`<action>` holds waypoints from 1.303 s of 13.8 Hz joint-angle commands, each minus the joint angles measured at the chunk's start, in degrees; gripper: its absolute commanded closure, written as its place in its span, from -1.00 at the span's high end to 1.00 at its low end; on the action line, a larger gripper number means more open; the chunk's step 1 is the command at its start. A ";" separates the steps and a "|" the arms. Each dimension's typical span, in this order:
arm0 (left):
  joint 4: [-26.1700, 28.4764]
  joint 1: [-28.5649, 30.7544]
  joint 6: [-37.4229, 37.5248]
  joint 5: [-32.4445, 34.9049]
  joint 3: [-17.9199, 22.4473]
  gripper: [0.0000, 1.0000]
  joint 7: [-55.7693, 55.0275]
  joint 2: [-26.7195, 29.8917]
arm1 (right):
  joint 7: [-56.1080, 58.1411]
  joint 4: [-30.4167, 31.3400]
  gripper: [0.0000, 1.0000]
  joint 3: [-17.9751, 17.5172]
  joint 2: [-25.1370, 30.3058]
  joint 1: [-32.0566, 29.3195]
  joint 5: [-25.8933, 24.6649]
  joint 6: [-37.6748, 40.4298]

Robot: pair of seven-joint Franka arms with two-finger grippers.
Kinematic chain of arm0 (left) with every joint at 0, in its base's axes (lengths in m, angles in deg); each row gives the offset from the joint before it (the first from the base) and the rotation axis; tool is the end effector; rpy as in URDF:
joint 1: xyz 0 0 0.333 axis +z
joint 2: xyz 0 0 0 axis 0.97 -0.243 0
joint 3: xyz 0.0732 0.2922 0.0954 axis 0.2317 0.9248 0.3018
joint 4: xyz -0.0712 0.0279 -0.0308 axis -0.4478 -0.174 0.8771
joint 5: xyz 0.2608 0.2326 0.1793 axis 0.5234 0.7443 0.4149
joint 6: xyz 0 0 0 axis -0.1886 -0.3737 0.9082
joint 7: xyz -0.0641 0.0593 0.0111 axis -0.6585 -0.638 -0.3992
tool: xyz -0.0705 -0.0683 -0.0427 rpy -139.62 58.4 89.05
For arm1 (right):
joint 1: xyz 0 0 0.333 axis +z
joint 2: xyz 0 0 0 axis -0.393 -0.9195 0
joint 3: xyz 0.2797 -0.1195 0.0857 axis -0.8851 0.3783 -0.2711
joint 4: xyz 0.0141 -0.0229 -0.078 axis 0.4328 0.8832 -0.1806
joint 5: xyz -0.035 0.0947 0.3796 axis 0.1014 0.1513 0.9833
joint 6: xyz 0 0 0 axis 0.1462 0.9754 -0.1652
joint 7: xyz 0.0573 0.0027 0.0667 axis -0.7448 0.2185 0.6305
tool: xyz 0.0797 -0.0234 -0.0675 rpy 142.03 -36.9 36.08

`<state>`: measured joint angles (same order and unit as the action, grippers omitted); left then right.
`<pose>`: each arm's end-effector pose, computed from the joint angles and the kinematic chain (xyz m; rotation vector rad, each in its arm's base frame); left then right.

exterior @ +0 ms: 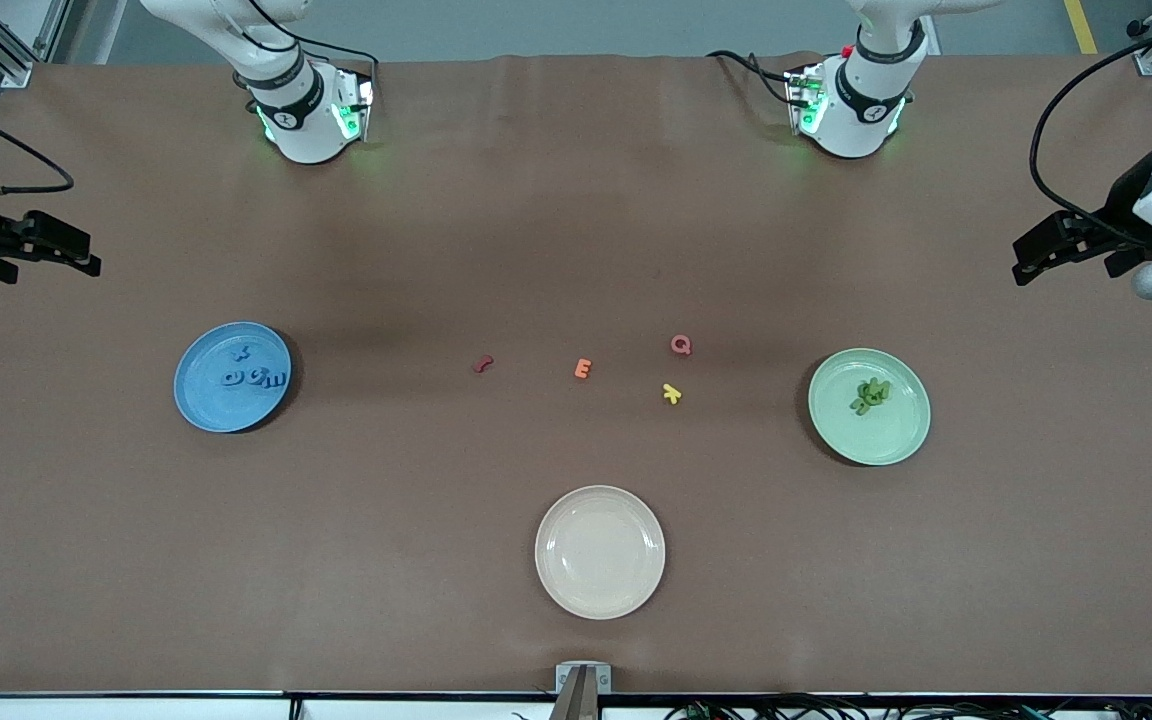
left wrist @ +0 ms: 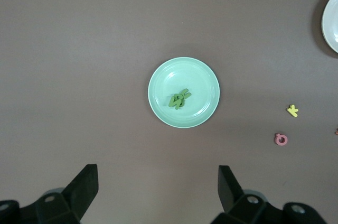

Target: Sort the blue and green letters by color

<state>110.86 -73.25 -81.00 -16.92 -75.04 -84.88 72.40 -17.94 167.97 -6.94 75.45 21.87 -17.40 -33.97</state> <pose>0.5541 -0.0490 0.6252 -3.1073 -0.0889 -0.0286 0.5400 -0.0492 0.5898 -3.1241 -0.1080 0.1488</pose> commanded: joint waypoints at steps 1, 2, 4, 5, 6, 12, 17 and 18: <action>1.36 0.39 -0.15 -1.29 -0.05 1.00 1.43 1.70 | -0.05 -0.53 1.00 -0.18 0.40 0.48 -1.87 1.68; 1.36 0.48 -0.15 -1.21 -0.05 1.00 1.52 1.79 | -0.05 -0.62 1.00 -0.18 0.49 0.40 -1.87 1.68; 1.27 0.31 1.51 -1.29 -0.14 1.00 1.52 2.49 | -0.22 -1.14 1.00 -0.18 0.49 0.40 -1.87 1.51; 1.18 0.31 1.61 -1.21 -0.14 1.00 1.52 2.58 | -0.40 -1.85 1.00 -0.18 0.49 0.31 -1.78 1.59; 1.18 0.39 1.61 -1.29 -0.14 1.00 1.52 2.58 | -0.49 -2.20 1.00 -0.09 0.66 0.22 -1.78 1.59; 1.10 0.39 0.99 -1.29 0.12 1.00 1.43 1.79 | -0.84 -2.29 1.00 -0.09 1.10 0.13 -0.82 1.33; 0.22 0.13 1.43 -1.21 0.30 1.00 1.79 1.70 | -0.66 -1.94 1.00 0.35 1.10 -1.19 6.57 1.59; -0.31 0.13 1.34 -1.12 0.04 1.00 1.96 1.53 | -0.66 -1.94 1.00 0.44 1.10 -1.19 6.57 1.59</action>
<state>111.17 -73.11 -79.85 -17.01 -74.86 -84.48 73.43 -18.18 165.99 -6.27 75.94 21.32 -11.84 -33.07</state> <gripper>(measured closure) 0.000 0.000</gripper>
